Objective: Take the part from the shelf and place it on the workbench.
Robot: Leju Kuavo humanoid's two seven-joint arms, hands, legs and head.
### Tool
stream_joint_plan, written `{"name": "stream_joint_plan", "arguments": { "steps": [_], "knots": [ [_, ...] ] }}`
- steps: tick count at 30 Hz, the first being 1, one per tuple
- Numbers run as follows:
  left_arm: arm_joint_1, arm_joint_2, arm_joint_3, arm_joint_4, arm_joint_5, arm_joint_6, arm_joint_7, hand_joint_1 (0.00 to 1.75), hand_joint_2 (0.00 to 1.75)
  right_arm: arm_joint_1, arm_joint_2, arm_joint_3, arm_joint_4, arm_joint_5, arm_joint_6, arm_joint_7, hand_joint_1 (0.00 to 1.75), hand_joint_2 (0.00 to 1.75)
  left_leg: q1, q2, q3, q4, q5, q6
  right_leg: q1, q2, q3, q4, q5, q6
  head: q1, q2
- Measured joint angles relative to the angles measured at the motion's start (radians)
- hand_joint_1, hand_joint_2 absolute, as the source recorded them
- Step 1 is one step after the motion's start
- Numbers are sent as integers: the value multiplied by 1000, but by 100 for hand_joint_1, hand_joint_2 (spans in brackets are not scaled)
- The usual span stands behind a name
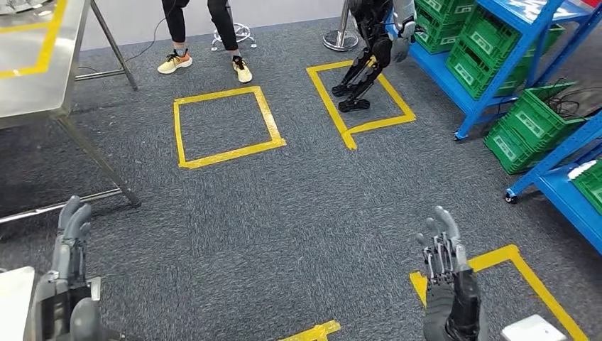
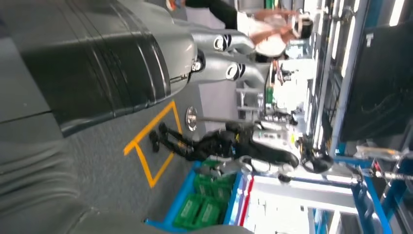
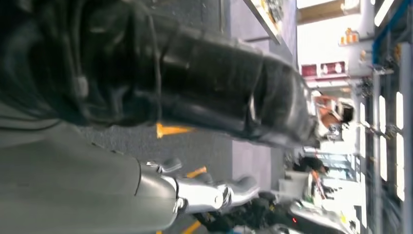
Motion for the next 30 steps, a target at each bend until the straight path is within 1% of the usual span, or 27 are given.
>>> {"name": "stream_joint_plan", "arguments": {
  "steps": [1, 2, 3, 4, 5, 6, 8, 9, 10, 12, 13, 15, 16, 17, 18, 19, 20, 21, 22, 23, 24, 25, 26, 27, 28, 29, 30],
  "knots": [
    [1, 0, -1, 0, -1, 0, 0, 0, 0, -2, 0, 0, 0, -4, 0, -4, 0, 0, -3, 17, 2, -1, -2, 4, 2, -34, -32, 61, -29, 3, 7, 0],
    [1, 0, -1, 0, -1, 0, -1, 0, 0, -3, -1, 0, 1, -7, 0, -7, 0, 0, -6, 35, 3, -1, -4, 8, 1, -51, -68, 128, -58, 5, 13, 0],
    [1, 1, -2, 0, -1, 0, 0, 0, 0, -3, -1, 0, 2, -9, 0, -8, 0, 0, -10, 53, 4, -1, -6, 10, 1, -57, -95, 180, -75, 7, 16, 0],
    [1, 1, -2, 0, -1, 0, 0, 0, 0, -3, -2, 0, 3, -9, 0, -9, 0, 0, -12, 70, 5, -1, -9, 12, 1, -59, -106, 201, -75, 7, 18, 0],
    [1, 1, -2, 1, -1, 0, 0, 0, 0, -2, -3, 0, 4, -9, 0, -9, 0, 0, -14, 86, 7, -1, -11, 12, 1, -62, -97, 183, -58, 5, 20, 0],
    [1, 1, -2, 1, -2, 0, 0, 0, 0, -2, -3, 0, 4, -9, 0, -10, 0, 0, -16, 100, 10, -1, -14, 12, 3, -69, -68, 129, -28, 1, 22, 0],
    [1, 1, -3, 1, -5, 0, -1, 0, 0, -2, -4, 0, 4, -11, 0, -10, 0, 0, -19, 124, 18, -1, -20, 8, 13, -111, 9, -10, 25, -13, 24, 0],
    [0, 1, -4, 1, -7, 0, 0, 0, 0, -3, -4, 0, 4, -10, 0, -11, 0, 0, -20, 134, 21, -1, -23, 4, 19, -128, 35, -56, 38, -20, 24, 0],
    [0, 1, -4, 1, -9, 0, 1, 0, 0, -3, -5, 0, 4, -2, 0, -9, 0, 0, -20, 144, 24, -1, -26, 0, 24, -136, 44, -77, 42, -27, 24, 0],
    [0, 1, -4, 1, -14, 0, 5, 0, 0, -2, -5, 0, 2, 36, 0, 9, 0, 0, -19, 162, 32, -5, -31, -11, 28, -115, 47, -86, 44, -37, 25, 0],
    [0, 2, -4, 1, -16, 0, 7, 0, 0, 0, -5, 0, 2, 65, 0, 23, 0, 0, -17, 156, 33, -2, -36, -16, 26, -104, 54, -94, 47, -42, 25, 0],
    [1, 2, -5, 0, -20, 0, 12, 0, 0, 1, -4, 0, 0, 113, 0, 48, 0, 0, -14, 108, 13, 49, -69, -23, 19, -82, 75, -111, 57, -52, 17, 0],
    [3, 2, -5, 0, -23, 0, 13, 0, 0, 1, -4, 0, 0, 125, 0, 55, 0, 0, -11, 77, -16, 108, -96, -25, 17, -71, 78, -113, 59, -55, 10, 0],
    [5, 2, -5, 0, -25, 0, 15, 0, 0, 0, -4, 0, 0, 130, 0, 60, 0, 0, -10, 57, -52, 177, -123, -26, 16, -58, 78, -113, 60, -58, 4, 0],
    [8, 2, -4, 0, -28, 0, 16, 0, 0, 0, -4, 0, 0, 131, 0, 62, 0, 0, -10, 49, -86, 238, -142, -28, 16, -46, 78, -112, 59, -58, 0, 0],
    [11, 2, -4, 0, -31, 0, 17, 0, 0, 1, -4, 0, 0, 131, 0, 62, 0, 0, -9, 47, -112, 276, -145, -29, 16, -32, 78, -111, 58, -58, -3, 0],
    [14, 2, -4, 0, -33, 0, 18, 0, 0, 1, -4, 0, 0, 131, 0, 62, 0, 0, -8, 45, -120, 272, -126, -29, 15, -16, 79, -108, 55, -56, -6, 0],
    [15, 2, -3, 0, -34, 0, 18, 0, 0, 2, -3, 0, 0, 131, 0, 62, 0, 0, -6, 40, -109, 230, -90, -29, 14, 0, 80, -105, 52, -53, -9, 0],
    [16, 2, -3, 0, -35, 0, 19, 0, 0, 2, -3, 0, 0, 131, 0, 62, 0, 0, -3, 22, -86, 162, -49, -29, 12, 17, 80, -99, 48, -49, -12, 0],
    [16, 2, -3, 0, -36, 0, 19, 0, 0, 2, -3, 0, 0, 131, 0, 62, 0, 0, 1, -6, -60, 96, -20, -30, 11, 32, 78, -92, 43, -43, -15, 0],
    [17, 2, -3, 0, -36, 0, 19, 0, 0, 2, -3, 0, 0, 131, 0, 62, 0, 0, 4, -30, -41, 50, -5, -28, 10, 46, 75, -85, 39, -37, -17, 0],
    [17, 2, -3, 0, -37, 0, 19, 0, 0, 3, -3, 0, 0, 131, 0, 62, 0, 0, 4, -48, -29, 28, -3, -26, 8, 57, 67, -80, 37, -30, -18, 0],
    [18, 2, -3, 0, -37, 0, 19, 0, 0, 3, -3, 0, 0, 131, 0, 62, 0, 0, 2, -50, -23, 26, -7, -22, 5, 69, 58, -79, 36, -22, -18, 0],
    [18, 2, -3, 0, -37, 0, 19, 0, 0, 4, -2, 0, 0, 131, 0, 62, 0, 0, -1, -37, -19, 25, -6, -15, 2, 80, 51, -80, 38, -15, -17, 0],
    [17, 1, -3, -1, -37, 0, 19, 0, 0, 5, -2, 0, -1, 131, 0, 61, 0, 0, -1, -24, -14, 23, -4, -8, 0, 82, 45, -78, 38, -9, -16, 0],
    [16, 1, -3, -1, -38, 0, 19, 0, 0, 6, -2, 0, -1, 131, 0, 61, 0, 0, -1, -11, -12, 20, -3, -2, 1, 65, 38, -67, 31, -5, -13, 0],
    [17, 0, -2, -1, -38, 0, 19, 0, 0, 6, -2, 0, -2, 131, 0, 61, 0, 0, 0, 3, -10, 17, -1, 4, 4, 36, 25, -38, 14, -2, -5, 0]
  ]
}}
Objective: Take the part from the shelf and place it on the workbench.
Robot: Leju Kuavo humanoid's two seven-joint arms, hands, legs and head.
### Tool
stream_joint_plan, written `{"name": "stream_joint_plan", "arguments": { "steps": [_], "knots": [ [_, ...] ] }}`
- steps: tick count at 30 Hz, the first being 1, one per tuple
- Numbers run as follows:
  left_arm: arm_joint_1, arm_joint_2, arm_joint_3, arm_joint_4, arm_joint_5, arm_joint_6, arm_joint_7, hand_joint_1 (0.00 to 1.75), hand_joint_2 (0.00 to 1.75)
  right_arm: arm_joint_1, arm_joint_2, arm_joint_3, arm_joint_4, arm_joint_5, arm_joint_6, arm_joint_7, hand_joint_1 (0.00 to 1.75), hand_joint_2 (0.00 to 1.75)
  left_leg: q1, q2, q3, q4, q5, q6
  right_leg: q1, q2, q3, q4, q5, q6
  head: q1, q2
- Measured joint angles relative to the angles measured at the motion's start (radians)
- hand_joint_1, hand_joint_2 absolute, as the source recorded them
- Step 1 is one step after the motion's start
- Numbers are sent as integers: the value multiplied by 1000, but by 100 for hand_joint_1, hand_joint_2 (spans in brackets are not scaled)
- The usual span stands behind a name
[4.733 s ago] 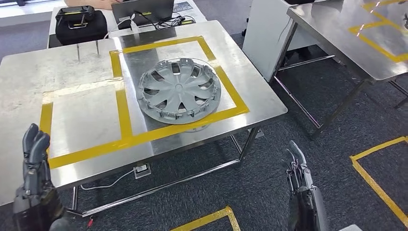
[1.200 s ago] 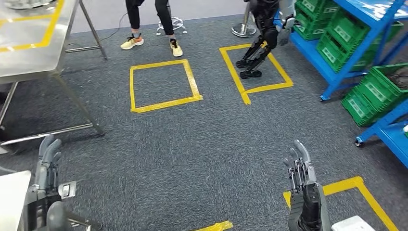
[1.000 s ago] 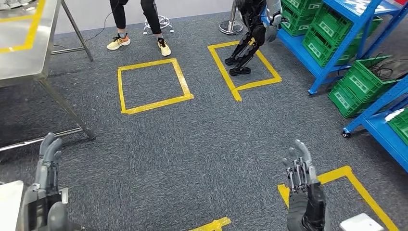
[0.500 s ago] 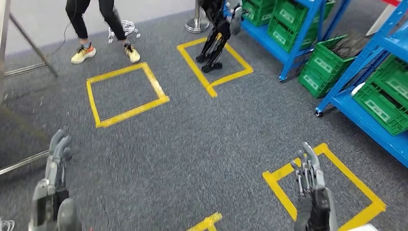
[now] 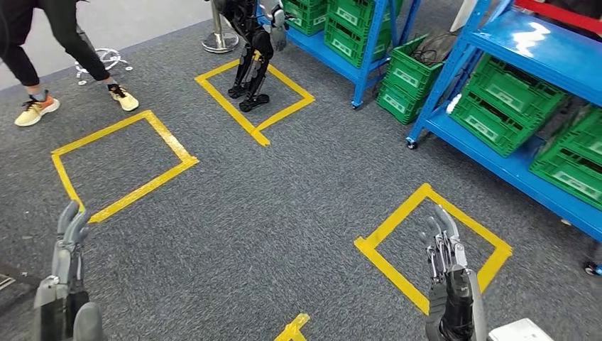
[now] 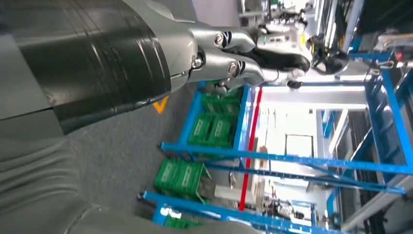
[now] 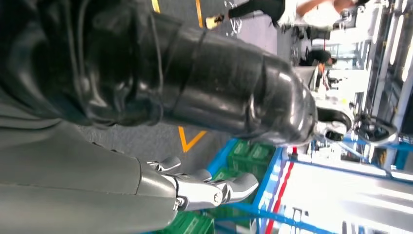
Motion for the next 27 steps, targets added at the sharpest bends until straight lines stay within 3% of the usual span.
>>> {"name": "stream_joint_plan", "arguments": {
  "steps": [2, 4, 5, 6, 7, 9, 11, 13, 14, 16, 18, 20, 21, 22, 24, 26, 27],
  "knots": [
    [1, 0, 0, 0, 0, 0, 0, 0, 0, -1, 0, 0, 0, 0, 0, 0, 0, 0, -5, 30, 0, -2, -1, 9, 4, -69, -58, 116, -60, 2, 17, 0],
    [1, 0, 0, 0, -2, 0, 1, 0, 0, -1, 0, 0, 1, -4, 0, -1, 0, 0, -13, 63, -1, -2, -4, 14, 3, -93, -115, 230, -103, 2, 26, 0],
    [1, 0, 0, 0, -3, 0, 2, 0, 0, -1, 0, 0, 1, -6, 0, -2, 0, 0, -17, 79, -1, -2, -6, 15, 4, -96, -122, 243, -99, -1, 27, 0],
    [0, 0, 0, 0, -4, 0, 3, 0, 0, -1, 0, 0, 2, -9, 0, -4, 0, 0, -19, 93, 1, -2, -8, 16, 6, -98, -108, 215, -78, -5, 29, 0],
    [-1, 0, 0, 0, -6, 0, 5, 0, 0, -1, 0, 0, 2, -11, 0, -6, 0, 0, -21, 106, 3, -2, -10, 16, 10, -110, -75, 153, -46, -12, 31, 0],
    [-2, 0, 0, 0, -8, 0, 7, 0, 0, -1, 0, 0, 2, -13, 0, -8, 0, 0, -25, 129, 10, -2, -15, 13, 25, -163, -5, 18, 3, -30, 32, 0],
    [-3, 0, 0, 0, -10, 0, 7, 0, 0, -2, 0, 0, 2, -14, 0, -9, 0, 0, -24, 148, 16, -3, -20, 6, 37, -191, 22, -39, 14, -42, 32, 0],
    [-5, 0, 0, 0, -11, 0, 7, 0, 0, -1, 0, 0, 1, -13, 0, -9, 0, 0, -23, 170, 23, -8, -25, -4, 38, -164, 30, -49, 18, -48, 36, 0],
    [-6, 0, 0, 0, -12, 0, 7, 0, 0, 0, 0, 0, 0, -12, 0, -9, 0, 0, -22, 164, 26, -7, -29, -8, 35, -151, 40, -60, 24, -51, 37, 0],
    [-8, 0, -1, -1, -18, 0, 5, 0, 0, -1, 0, 0, -1, -9, 0, -7, 0, 0, -20, 110, 4, 45, -63, -16, 25, -125, 63, -81, 38, -58, 31, 0],
    [-6, 0, -1, -1, -30, 0, 3, 0, 0, -4, 1, 0, 0, -8, 0, -5, 0, 0, -14, 54, -55, 166, -118, -21, 21, -100, 66, -85, 41, -63, 18, 0],
    [-4, 0, -1, 0, -39, 0, 6, 0, 0, -4, 1, 0, 2, -7, 0, -5, 0, 0, -11, 43, -108, 256, -139, -25, 20, -69, 65, -82, 39, -62, 8, 0],
    [-4, 1, -1, 0, -42, 0, 7, 0, 0, -4, 1, 0, 2, -7, 0, -5, 0, 0, -9, 41, -114, 255, -124, -26, 19, -52, 66, -79, 36, -60, 4, 0],
    [-4, 1, -1, 0, -44, 0, 7, 0, 0, -4, 1, 0, 2, -7, 0, -5, 0, 0, -7, 37, -100, 216, -92, -28, 17, -36, 67, -75, 33, -57, 2, 0],
    [-5, 0, -1, 0, -47, 0, 7, 0, 0, -5, 2, 0, 2, -7, 0, -5, 0, 0, 1, -4, -42, 84, -28, -32, 13, -5, 65, -57, 21, -44, -4, 0],
    [-5, 0, -2, -1, -47, 0, 6, 0, 0, -6, 2, 0, 2, -5, 0, -4, 0, 0, 4, -41, -4, 9, -11, -31, 9, 20, 56, -42, 13, -31, -7, 0],
    [-6, 0, -2, -1, -46, 0, 6, 0, 0, -6, 2, 0, 2, -2, 0, -3, 0, 0, 1, -41, 1, 7, -16, -27, 7, 32, 47, -40, 13, -24, -7, 0]
  ]
}}
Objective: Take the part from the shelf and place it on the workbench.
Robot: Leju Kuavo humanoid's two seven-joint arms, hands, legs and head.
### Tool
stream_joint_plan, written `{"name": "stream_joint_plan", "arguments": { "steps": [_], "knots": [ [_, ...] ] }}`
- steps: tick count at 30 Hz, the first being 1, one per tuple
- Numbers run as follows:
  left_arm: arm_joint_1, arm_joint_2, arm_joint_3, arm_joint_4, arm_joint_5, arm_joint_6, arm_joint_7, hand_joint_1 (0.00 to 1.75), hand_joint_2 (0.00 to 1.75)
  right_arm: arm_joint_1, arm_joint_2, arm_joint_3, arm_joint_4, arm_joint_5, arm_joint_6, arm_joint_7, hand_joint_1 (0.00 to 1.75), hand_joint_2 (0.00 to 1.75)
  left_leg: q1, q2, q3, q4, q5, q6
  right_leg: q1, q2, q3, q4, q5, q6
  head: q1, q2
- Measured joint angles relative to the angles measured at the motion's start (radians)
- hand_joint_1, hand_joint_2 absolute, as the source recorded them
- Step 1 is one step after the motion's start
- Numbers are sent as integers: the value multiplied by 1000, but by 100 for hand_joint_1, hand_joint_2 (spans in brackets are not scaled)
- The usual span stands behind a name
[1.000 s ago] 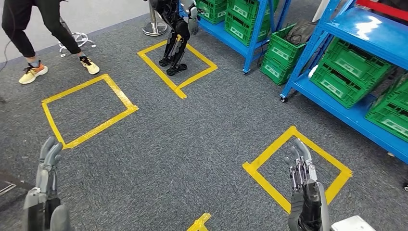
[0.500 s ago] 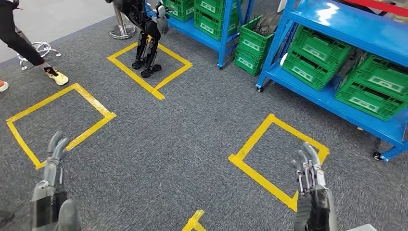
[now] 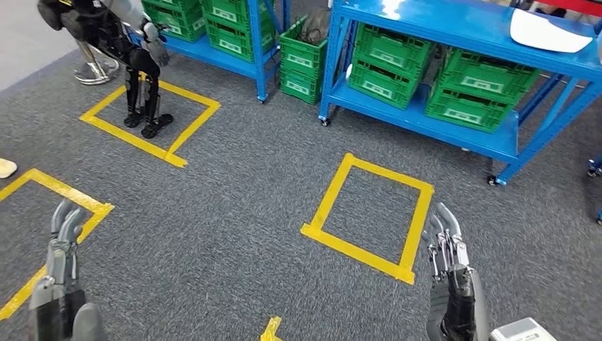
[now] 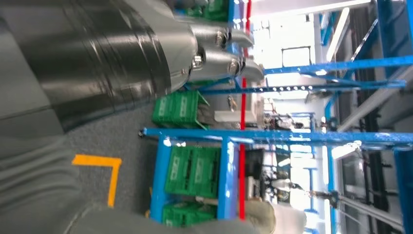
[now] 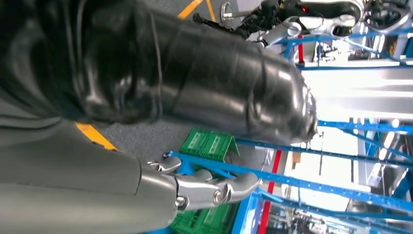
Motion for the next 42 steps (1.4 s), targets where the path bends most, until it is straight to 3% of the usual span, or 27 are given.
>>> {"name": "stream_joint_plan", "arguments": {
  "steps": [2, 4, 6, 8, 9, 11, 12, 14, 15, 17, 19, 21, 23, 24, 26, 28, 30, 32, 33, 35, 37, 39, 40, 42],
  "knots": [
    [-4, 0, 0, -1, 3, 0, -1, 0, 0, 1, 1, 0, 0, 6, 0, 4, 0, 0, -2, 23, 8, -2, 2, 12, -5, 12, -15, 0, 1, 11, 3, 0],
    [-9, 0, 0, -1, 4, 0, -2, 0, 0, 0, 1, 0, 0, 10, 0, 6, 0, 0, -1, 47, 12, -7, 3, 23, -1, -39, -41, 43, -24, 20, 14, 0],
    [-10, -1, 0, -2, 5, 0, -3, 0, 0, -3, 2, 0, 0, 12, 0, 7, 0, 0, -5, 76, 14, -9, -1, 32, 1, -107, -103, 164, -81, 25, 29, 0],
    [-10, -1, 0, -2, 5, 0, -3, 0, 0, -4, 2, 0, 0, 12, 0, 8, 0, 0, -10, 106, 16, -9, -6, 37, -1, -126, -164, 273, -113, 27, 36, 0],
    [-10, -1, 0, -2, 5, 0, -3, 0, 0, -3, 2, 0, 0, 12, 0, 9, 0, 0, -12, 121, 19, -9, -10, 38, -1, -128, -171, 280, -102, 25, 38, 0],
    [-11, -1, 0, -2, 5, 0, -4, 0, 0, -3, 2, 0, 0, 12, 0, 9, 0, 0, -14, 148, 29, -9, -18, 37, 2, -143, -128, 187, -38, 16, 43, 0],
    [-11, -1, 0, -2, 5, 0, -4, 0, 0, -3, 2, 0, 0, 12, 0, 9, 0, 0, -16, 160, 35, -9, -23, 35, 8, -171, -95, 118, -9, 8, 45, 0],
    [-11, -1, 0, -2, 5, 0, -5, 0, 0, -5, 2, 0, 0, 12, 0, 9, 0, 0, -20, 181, 43, -9, -31, 28, 22, -214, -46, 29, 18, -6, 48, 0],
    [-11, -1, 0, -2, 5, 0, -6, 0, 0, -5, 2, 0, 0, 11, 0, 9, 0, 0, -21, 192, 45, -10, -34, 24, 28, -220, -39, 18, 16, -10, 48, 0],
    [-12, -1, 0, -2, 5, 0, -6, 0, 0, -4, 2, 0, 0, 11, 0, 8, 0, 0, -21, 210, 48, -12, -39, 15, 26, -192, -36, 10, 21, -17, 47, 0],
    [-14, -1, -1, -3, 4, 0, -5, 0, 0, -5, 3, 0, -1, 11, 0, 8, 0, 0, -18, 174, 37, 20, -63, 7, 18, -166, -27, -5, 27, -25, 42, 0],
    [-14, 0, -2, -4, 3, 0, -2, 0, 0, -9, 3, 0, -1, 13, 0, 8, 0, 0, -14, 110, -17, 131, -113, 2, 13, -140, -20, -11, 29, -32, 28, 0],
    [-12, 0, -2, -4, 3, 0, 1, 0, 0, -11, 3, 0, 0, 13, 0, 8, 0, 0, -12, 87, -91, 257, -150, -1, 12, -111, -20, -10, 28, -35, 16, 0],
    [-12, 1, -2, -3, 4, 0, 1, 0, 0, -11, 3, 0, 0, 13, 0, 8, 0, 0, -11, 84, -112, 280, -144, -2, 12, -95, -19, -8, 27, -34, 11, 0],
    [-12, 1, -3, -3, 4, 0, 2, 0, 0, -11, 3, 0, 1, 13, 0, 8, 0, 0, -9, 78, -98, 217, -82, -1, 10, -63, -18, -2, 23, -30, 7, 0],
    [-13, 1, -3, -3, 4, 0, 3, 0, 0, -12, 3, 0, 1, 13, 0, 8, 0, 0, -2, 32, -43, 84, -21, 0, 8, -33, -21, 10, 18, -21, 2, 0],
    [-13, 1, -3, -4, 4, 0, 3, 0, 0, -12, 3, 0, 0, 13, 0, 8, 0, 0, -1, -2, -12, 15, -8, 4, 5, -7, -30, 16, 16, -8, -1, 0],
    [-14, 1, -3, -4, 3, 0, 3, 0, 0, -11, 3, 0, 0, 13, 0, 8, 0, 0, -3, 16, -2, 8, -7, 13, 1, 17, -44, 13, 19, 6, -1, 0],
    [-15, 1, -3, -4, 3, 0, 3, 0, 0, -10, 3, 0, 0, 13, 0, 8, 0, 0, -2, 29, 4, 4, -5, 18, 1, 12, -50, 16, 17, 11, 0, 0],
    [-16, 0, -3, -4, 3, 0, 3, 0, 0, -9, 3, 0, 0, 11, 0, 5, 0, 0, 1, 55, 12, -4, -1, 27, 4, -44, -78, 71, -15, 21, 12, 0],
    [-15, 0, -3, -4, 3, 0, 3, 0, 0, -8, 3, 0, 0, 5, 0, 1, 0, 0, -3, 84, 13, -5, -2, 33, 3, -110, -140, 195, -77, 28, 27, 0],
    [-14, 0, -3, -4, 4, 0, 3, 0, 0, -8, 3, 0, 0, 0, 0, -1, 0, 0, -6, 115, 15, -4, -7, 35, -1, -128, -193, 299, -111, 32, 33, 0],
    [-14, 0, -3, -4, 4, 0, 3, 0, 0, -8, 3, 0, 0, -2, 0, -2, 0, 0, -7, 129, 17, -4, -10, 35, -2, -131, -196, 301, -101, 32, 36, 0],
    [-13, -1, -3, -4, 4, 0, 3, 0, 0, -7, 3, 0, 0, -4, 0, -3, 0, 0, -9, 156, 26, -4, -18, 33, -1, -151, -139, 191, -34, 26, 42, 0]
  ]
}}
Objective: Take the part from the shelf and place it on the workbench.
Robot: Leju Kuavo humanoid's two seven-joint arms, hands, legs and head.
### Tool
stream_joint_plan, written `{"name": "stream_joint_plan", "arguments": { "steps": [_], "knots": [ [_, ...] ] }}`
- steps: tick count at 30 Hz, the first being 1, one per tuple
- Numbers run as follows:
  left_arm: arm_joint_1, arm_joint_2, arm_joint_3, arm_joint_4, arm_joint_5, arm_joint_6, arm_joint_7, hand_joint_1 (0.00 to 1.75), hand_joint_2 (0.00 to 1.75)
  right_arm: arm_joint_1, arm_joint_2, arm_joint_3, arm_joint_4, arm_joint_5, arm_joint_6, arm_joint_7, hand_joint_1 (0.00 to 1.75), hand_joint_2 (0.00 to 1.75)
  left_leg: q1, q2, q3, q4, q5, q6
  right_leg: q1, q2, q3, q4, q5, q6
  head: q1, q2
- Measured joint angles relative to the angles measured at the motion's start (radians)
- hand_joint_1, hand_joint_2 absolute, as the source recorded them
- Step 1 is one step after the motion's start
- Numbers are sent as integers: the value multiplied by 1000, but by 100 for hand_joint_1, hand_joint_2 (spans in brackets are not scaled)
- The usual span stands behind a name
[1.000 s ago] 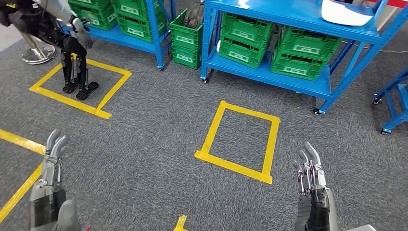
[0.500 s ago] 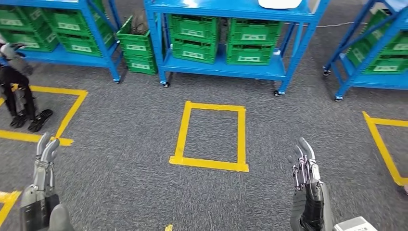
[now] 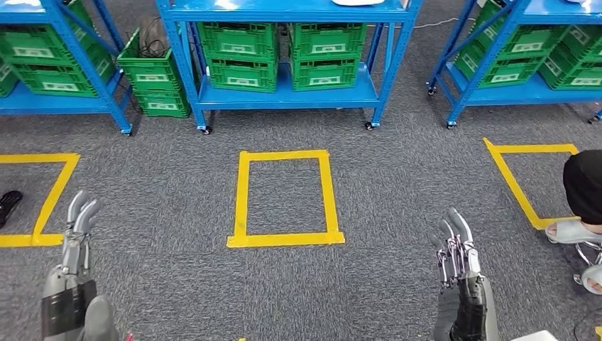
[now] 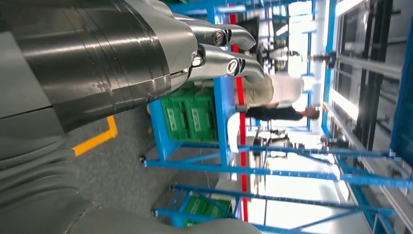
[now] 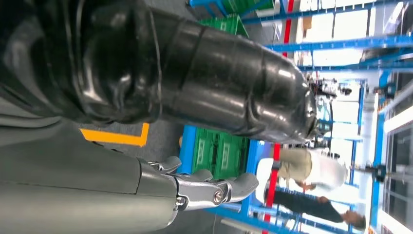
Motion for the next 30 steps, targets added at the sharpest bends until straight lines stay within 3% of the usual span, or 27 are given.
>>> {"name": "stream_joint_plan", "arguments": {
  "steps": [2, 3, 4, 6, 8, 10, 12, 13, 14, 15, 17, 18, 23, 25, 27, 28, 29, 30],
  "knots": [
    [1, -1, 0, 0, 0, 0, 0, 0, 0, 1, 0, 0, 0, 0, 0, -1, 0, 0, -4, 20, 11, 0, -9, -6, 8, -47, 70, -133, 49, -12, 4, 0],
    [1, -2, 0, 0, 0, 0, 0, 0, 0, 1, 0, 0, 0, 0, 0, -1, 0, 0, -5, 28, 14, -1, -11, -11, 12, -61, 90, -165, 57, -18, 4, 0],
    [2, -2, 1, 0, 1, 0, 0, 0, 0, 1, 0, 0, 0, 0, 0, -2, 0, 0, -6, 37, 17, -3, -13, -16, 17, -63, 94, -172, 55, -23, 4, 0],
    [1, -2, 1, 0, 1, 0, 1, 0, 0, 3, 0, 0, -1, 0, 0, -2, 0, 0, -4, 48, 23, -8, -17, -28, 16, -37, 100, -182, 60, -33, 5, 0],
    [1, -2, 2, 0, 1, 0, 1, 0, 0, 4, 0, 0, -2, 0, 0, -3, 0, 0, -1, 8, 13, 20, -39, -36, 9, -13, 112, -199, 68, -44, 1, 0],
    [3, -2, 3, 0, 1, 0, 0, 0, 0, 3, 0, 0, -1, 1, 0, -2, 0, 0, 2, -52, -41, 125, -86, -39, 5, 7, 118, -207, 71, -51, -15, 0],
    [4, -2, 3, 0, 3, 0, -1, 0, 0, 4, 2, 0, 0, 6, 0, 5, 0, 0, 2, -71, -115, 246, -118, -41, 6, 26, 118, -206, 71, -54, -30, 0],
    [4, -2, 3, 0, 4, 0, -1, 0, 0, 5, 2, -1, 1, 11, 0, 10, 0, 0, 2, -73, -139, 274, -115, -41, 6, 35, 118, -205, 70, -55, -35, 0],
    [4, -2, 3, 0, 5, 0, -2, 0, 0, 6, 3, -1, 1, 17, 0, 16, 0, 0, 2, -73, -143, 260, -90, -41, 6, 43, 119, -203, 68, -54, -39, 0],
    [4, -2, 3, 0, 7, 0, -3, 0, 0, 7, 3, -1, 2, 23, 0, 22, 0, 0, 2, -73, -129, 210, -52, -39, 6, 50, 121, -201, 66, -52, -44, 0],
    [4, -2, 3, 0, 8, 0, -3, 0, 0, 8, 4, -1, 2, 33, 0, 33, 0, 0, 2, -78, -76, 73, 14, -34, 6, 60, 121, -192, 59, -45, -53, 0],
    [4, -2, 3, 0, 9, 0, -3, 0, 0, 8, 4, -1, 2, 36, 0, 36, 0, 0, 1, -81, -57, 29, 28, -31, 7, 63, 119, -188, 56, -39, -55, 0],
    [3, -2, 3, -2, -3, 0, -14, 0, 0, 8, 4, -1, 3, 37, 0, 42, 0, 0, -1, -83, -34, 0, 33, -9, 5, 62, 99, -179, 44, -8, -50, 0],
    [3, -3, 3, -3, -13, 0, -15, 0, 0, 7, 4, -1, 2, 38, 0, 43, 0, 0, 4, -79, -29, -4, 35, -1, 3, 45, 66, -105, 1, 2, -38, 0],
    [3, -3, 3, -3, -19, 0, -14, 0, 0, 7, 4, -1, 3, 40, 0, 45, 0, 0, 2, -74, -30, -5, 32, 3, 0, 29, -2, 26, -59, 9, -23, 0],
    [3, -3, 3, -3, -20, 0, -13, 0, 0, 7, 4, -1, 3, 42, 0, 46, 0, 0, 1, -71, -30, -5, 30, 4, -2, 26, -27, 72, -71, 11, -19, 0],
    [3, -3, 3, -3, -18, 0, -13, 0, 0, 6, 4, -1, 4, 44, 0, 49, 0, 0, 0, -69, -28, -5, 29, 4, -2, 24, -35, 85, -65, 10, -16, 0],
    [3, -3, 3, -3, -15, 0, -13, 0, 0, 6, 4, -1, 4, 47, 0, 51, 0, 0, -2, -68, -26, -5, 26, 3, -2, 24, -23, 57, -40, 8, -12, 0]
  ]
}}
